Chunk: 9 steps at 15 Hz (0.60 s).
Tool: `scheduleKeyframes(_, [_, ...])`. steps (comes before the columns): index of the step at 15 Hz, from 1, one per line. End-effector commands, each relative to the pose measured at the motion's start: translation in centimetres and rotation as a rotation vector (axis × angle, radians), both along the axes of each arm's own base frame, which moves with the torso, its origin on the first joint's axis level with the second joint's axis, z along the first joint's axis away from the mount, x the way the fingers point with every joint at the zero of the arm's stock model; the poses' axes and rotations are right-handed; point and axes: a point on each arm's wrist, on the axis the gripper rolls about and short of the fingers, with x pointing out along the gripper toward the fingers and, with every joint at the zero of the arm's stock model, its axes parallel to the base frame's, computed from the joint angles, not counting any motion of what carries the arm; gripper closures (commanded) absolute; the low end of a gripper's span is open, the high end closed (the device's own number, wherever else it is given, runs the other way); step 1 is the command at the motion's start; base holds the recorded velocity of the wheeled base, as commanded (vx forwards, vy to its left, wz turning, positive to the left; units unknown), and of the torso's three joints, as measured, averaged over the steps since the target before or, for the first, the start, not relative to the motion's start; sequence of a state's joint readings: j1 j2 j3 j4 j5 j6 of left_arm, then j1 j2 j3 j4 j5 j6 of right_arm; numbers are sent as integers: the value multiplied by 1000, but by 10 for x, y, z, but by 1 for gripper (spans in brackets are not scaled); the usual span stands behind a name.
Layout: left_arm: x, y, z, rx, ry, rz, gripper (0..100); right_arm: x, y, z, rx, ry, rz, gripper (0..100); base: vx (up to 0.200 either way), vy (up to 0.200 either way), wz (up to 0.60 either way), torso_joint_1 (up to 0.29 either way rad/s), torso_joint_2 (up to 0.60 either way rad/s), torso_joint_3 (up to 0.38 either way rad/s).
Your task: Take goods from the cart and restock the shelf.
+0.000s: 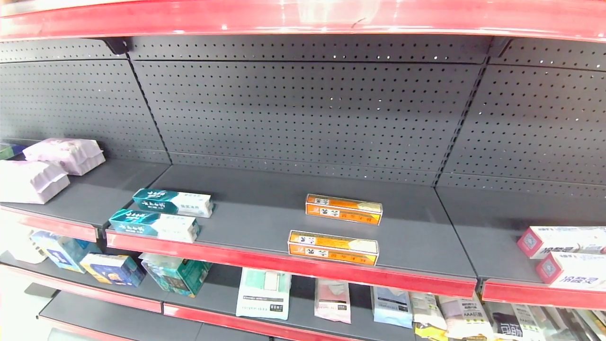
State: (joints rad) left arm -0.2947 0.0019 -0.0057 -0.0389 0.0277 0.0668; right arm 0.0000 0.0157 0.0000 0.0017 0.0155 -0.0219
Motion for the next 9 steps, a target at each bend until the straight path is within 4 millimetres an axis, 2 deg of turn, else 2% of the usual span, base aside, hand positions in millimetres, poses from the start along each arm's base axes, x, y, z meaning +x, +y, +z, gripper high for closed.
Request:
scheduleKeyframes(1, [0,0,0,0,-2,-1,0,11,0,3,-39,140,12,0,0,0,0,0,0,0])
scheduleKeyframes(3, [0,0,0,0,-2,0,0,11,0,3,-41,137,16,0,0,0,0,0,0,0])
scheduleKeyframes(4, [0,0,0,-4,-1,3,0,5,0,2,-36,62,8,0,0,0,0,0,0,0])
scheduleKeyframes(6, [0,0,0,-4,1,5,0,3,0,1,-36,31,6,0,0,0,0,0,0,0])
scheduleKeyframes(7, [0,0,0,-12,-3,9,0,0,0,17,-22,-9,29,0,0,0,0,0,0,0])
scheduleKeyframes(9, [0,1,0,-86,14,59,0,33,1,110,255,44,32,0,0,0,0,0,0,0])
